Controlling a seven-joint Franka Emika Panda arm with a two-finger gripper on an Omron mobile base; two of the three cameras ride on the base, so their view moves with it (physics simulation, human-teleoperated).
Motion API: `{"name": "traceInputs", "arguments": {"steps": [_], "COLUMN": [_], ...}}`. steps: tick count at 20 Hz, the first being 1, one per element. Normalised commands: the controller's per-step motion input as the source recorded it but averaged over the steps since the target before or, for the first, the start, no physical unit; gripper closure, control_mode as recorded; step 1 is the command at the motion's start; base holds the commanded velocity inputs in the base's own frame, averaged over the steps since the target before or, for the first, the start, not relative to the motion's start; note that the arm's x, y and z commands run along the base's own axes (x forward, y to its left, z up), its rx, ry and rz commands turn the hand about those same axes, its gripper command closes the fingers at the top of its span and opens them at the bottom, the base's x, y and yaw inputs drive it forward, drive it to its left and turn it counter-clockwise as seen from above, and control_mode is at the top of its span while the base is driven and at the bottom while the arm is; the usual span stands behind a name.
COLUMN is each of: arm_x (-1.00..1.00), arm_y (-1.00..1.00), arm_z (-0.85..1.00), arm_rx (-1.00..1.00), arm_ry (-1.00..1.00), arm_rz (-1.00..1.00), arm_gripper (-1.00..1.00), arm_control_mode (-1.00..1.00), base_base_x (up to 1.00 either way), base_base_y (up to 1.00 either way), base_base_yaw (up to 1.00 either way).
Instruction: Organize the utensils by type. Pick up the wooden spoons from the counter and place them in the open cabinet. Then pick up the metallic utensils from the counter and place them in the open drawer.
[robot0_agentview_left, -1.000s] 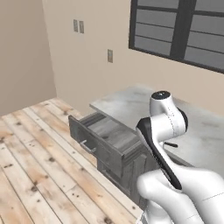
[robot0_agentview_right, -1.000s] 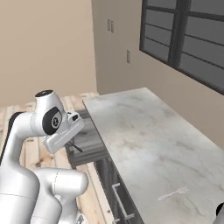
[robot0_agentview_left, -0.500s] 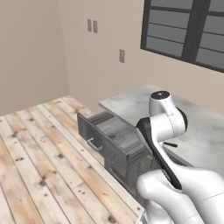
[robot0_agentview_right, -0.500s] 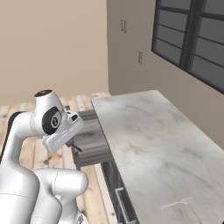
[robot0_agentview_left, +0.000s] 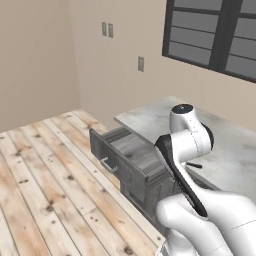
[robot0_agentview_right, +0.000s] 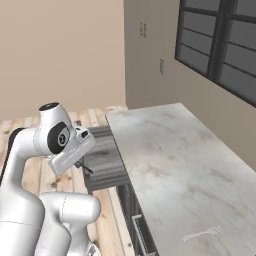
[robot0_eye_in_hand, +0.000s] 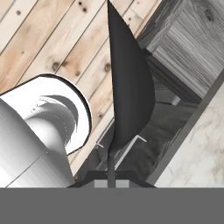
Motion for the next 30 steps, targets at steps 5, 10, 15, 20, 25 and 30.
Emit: {"name": "traceInputs", "arguments": {"steps": [5, 10, 15, 20, 25, 30], "arm_x": [0.0, 0.05, 0.46, 0.7, 0.79, 0.83], "arm_y": [0.0, 0.0, 0.0, 0.0, 0.15, 0.33], "arm_z": [0.0, 0.0, 0.0, 0.0, -0.09, -0.25], "arm_rx": [0.0, 0.04, 0.15, 0.14, 0.17, 0.03], "arm_ry": [0.0, 0.01, 0.07, 0.1, 0.1, 0.21], "arm_rz": [0.0, 0.0, -0.02, -0.21, -0.27, -0.28], "arm_gripper": [1.0, 1.0, 1.0, 1.0, 1.0, 1.0], "arm_control_mode": [1.0, -1.0, -1.0, -1.0, -1.0, -1.0], "base_base_x": [0.0, 0.0, 0.0, 0.0, 0.0, 0.0], "base_base_y": [-0.03, -0.04, 0.0, 0.0, 0.0, 0.0], "base_base_yaw": [0.0, 0.0, 0.0, 0.0, 0.0, 0.0]}}
